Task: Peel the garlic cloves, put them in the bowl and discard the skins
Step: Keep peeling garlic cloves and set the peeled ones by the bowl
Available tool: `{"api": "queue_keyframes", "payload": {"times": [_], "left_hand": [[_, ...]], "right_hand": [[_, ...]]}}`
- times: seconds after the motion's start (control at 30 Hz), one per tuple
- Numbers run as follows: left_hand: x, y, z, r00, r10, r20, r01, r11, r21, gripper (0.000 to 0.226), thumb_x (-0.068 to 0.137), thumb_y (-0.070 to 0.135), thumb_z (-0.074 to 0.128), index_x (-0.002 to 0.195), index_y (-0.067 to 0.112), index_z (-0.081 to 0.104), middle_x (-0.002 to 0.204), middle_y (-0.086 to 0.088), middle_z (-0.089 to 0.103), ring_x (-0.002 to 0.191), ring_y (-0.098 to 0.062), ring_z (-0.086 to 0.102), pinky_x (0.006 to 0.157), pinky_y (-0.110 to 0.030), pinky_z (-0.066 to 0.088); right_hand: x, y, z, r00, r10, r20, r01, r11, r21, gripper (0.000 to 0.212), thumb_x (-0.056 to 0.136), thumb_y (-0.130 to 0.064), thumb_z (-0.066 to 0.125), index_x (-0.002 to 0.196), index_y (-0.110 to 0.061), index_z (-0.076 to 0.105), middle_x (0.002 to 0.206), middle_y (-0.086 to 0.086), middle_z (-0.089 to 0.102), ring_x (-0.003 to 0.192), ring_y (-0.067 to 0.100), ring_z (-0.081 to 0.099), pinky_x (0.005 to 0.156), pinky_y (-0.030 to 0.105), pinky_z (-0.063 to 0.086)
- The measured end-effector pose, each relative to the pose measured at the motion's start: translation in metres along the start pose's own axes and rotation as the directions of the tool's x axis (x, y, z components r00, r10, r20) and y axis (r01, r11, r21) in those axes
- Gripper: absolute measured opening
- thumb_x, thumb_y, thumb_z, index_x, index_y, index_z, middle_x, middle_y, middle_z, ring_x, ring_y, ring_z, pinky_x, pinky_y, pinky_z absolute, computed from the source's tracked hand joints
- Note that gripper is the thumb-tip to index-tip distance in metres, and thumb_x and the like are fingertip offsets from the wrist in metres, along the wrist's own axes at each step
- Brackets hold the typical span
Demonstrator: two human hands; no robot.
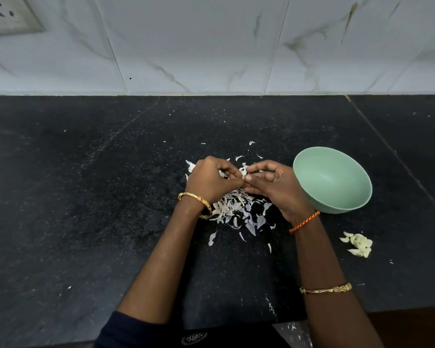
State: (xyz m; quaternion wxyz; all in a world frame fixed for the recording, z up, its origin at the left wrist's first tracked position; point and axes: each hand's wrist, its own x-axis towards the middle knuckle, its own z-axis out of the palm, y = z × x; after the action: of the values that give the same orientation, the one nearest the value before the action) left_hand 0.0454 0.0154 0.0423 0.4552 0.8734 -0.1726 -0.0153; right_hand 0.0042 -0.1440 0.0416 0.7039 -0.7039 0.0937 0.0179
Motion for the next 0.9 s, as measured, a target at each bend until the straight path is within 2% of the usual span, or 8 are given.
{"api": "queue_keyframes", "payload": {"times": [0.1,0.27,0.37,0.5,0.6,0.7,0.83,0.9], "left_hand": [[0.001,-0.001,0.002,1.0,0.014,-0.014,-0.014,1.0,0.028,0.007,0.072,0.028,0.077,0.073,0.022,0.073,0.068,0.012,0.067,0.069,-0.005,0.065,0.069,-0.036,0.056],[0.003,-0.001,0.006,0.999,0.04,-0.024,-0.038,0.995,0.093,0.011,0.073,0.031,0.076,0.071,0.021,0.072,0.068,0.011,0.067,0.068,-0.004,0.063,0.065,-0.032,0.054],[0.005,-0.004,0.008,0.999,0.051,-0.004,-0.051,0.994,0.098,0.01,0.072,0.029,0.076,0.069,0.02,0.072,0.068,0.008,0.067,0.057,0.001,0.055,0.057,-0.026,0.048],[0.002,-0.001,0.006,0.997,0.076,0.018,-0.076,0.997,-0.021,0.012,0.071,0.021,0.078,0.072,0.011,0.072,0.067,0.004,0.067,0.045,0.009,0.047,0.046,-0.007,0.029],[0.001,0.001,0.004,0.997,0.077,0.025,-0.074,0.992,-0.098,0.01,0.071,0.014,0.078,0.073,0.007,0.07,0.068,-0.001,0.066,0.041,0.007,0.045,0.042,-0.005,0.028],[0.002,0.0,0.004,0.999,0.042,0.03,-0.035,0.979,-0.203,0.01,0.074,0.008,0.076,0.071,0.01,0.067,0.063,0.004,0.059,0.038,0.004,0.041,0.041,-0.004,0.025],[0.004,-0.005,0.005,0.999,-0.003,0.048,0.017,0.953,-0.301,0.007,0.078,0.006,0.073,0.073,0.008,0.068,0.073,-0.008,0.065,0.044,0.006,0.048,0.047,-0.005,0.035],[0.005,-0.01,0.005,0.997,-0.013,0.075,0.034,0.958,-0.286,0.007,0.076,0.01,0.076,0.072,0.014,0.07,0.074,-0.006,0.068,0.059,0.001,0.057,0.057,-0.017,0.049]], "right_hand": [[0.002,0.0,0.0,0.999,-0.041,0.014,0.042,0.998,-0.049,0.021,0.08,0.006,0.07,0.096,-0.007,0.066,0.081,0.007,0.072,0.078,0.016,0.071,0.071,0.027,0.058],[0.005,0.001,0.002,0.993,-0.11,-0.038,0.101,0.977,-0.188,0.015,0.082,0.003,0.069,0.091,-0.009,0.069,0.084,0.009,0.071,0.078,0.015,0.071,0.068,0.024,0.058],[0.006,0.001,0.002,0.991,-0.13,-0.03,0.118,0.959,-0.259,0.018,0.083,0.004,0.068,0.086,-0.014,0.07,0.082,0.006,0.072,0.078,0.016,0.071,0.071,0.027,0.059],[0.005,-0.005,0.0,0.987,-0.161,0.007,0.157,0.951,-0.266,0.022,0.081,0.004,0.07,0.081,-0.018,0.071,0.077,0.002,0.072,0.074,0.015,0.071,0.072,0.028,0.059],[0.004,-0.01,0.0,0.987,-0.156,0.035,0.16,0.962,-0.222,0.02,0.08,0.006,0.069,0.081,-0.014,0.07,0.075,0.001,0.071,0.071,0.011,0.07,0.069,0.024,0.059],[0.002,-0.011,-0.001,0.986,-0.152,0.064,0.16,0.977,-0.14,0.019,0.081,0.008,0.068,0.084,-0.011,0.07,0.075,-0.001,0.072,0.073,0.012,0.07,0.069,0.024,0.058],[0.002,-0.007,-0.003,0.989,-0.132,0.064,0.136,0.989,-0.063,0.018,0.082,0.008,0.066,0.089,-0.008,0.069,0.075,0.001,0.072,0.073,0.012,0.07,0.07,0.024,0.058],[0.003,-0.005,-0.003,0.992,-0.116,0.056,0.121,0.988,-0.092,0.018,0.081,0.008,0.067,0.088,-0.009,0.069,0.074,0.002,0.071,0.071,0.012,0.07,0.068,0.022,0.058]]}}
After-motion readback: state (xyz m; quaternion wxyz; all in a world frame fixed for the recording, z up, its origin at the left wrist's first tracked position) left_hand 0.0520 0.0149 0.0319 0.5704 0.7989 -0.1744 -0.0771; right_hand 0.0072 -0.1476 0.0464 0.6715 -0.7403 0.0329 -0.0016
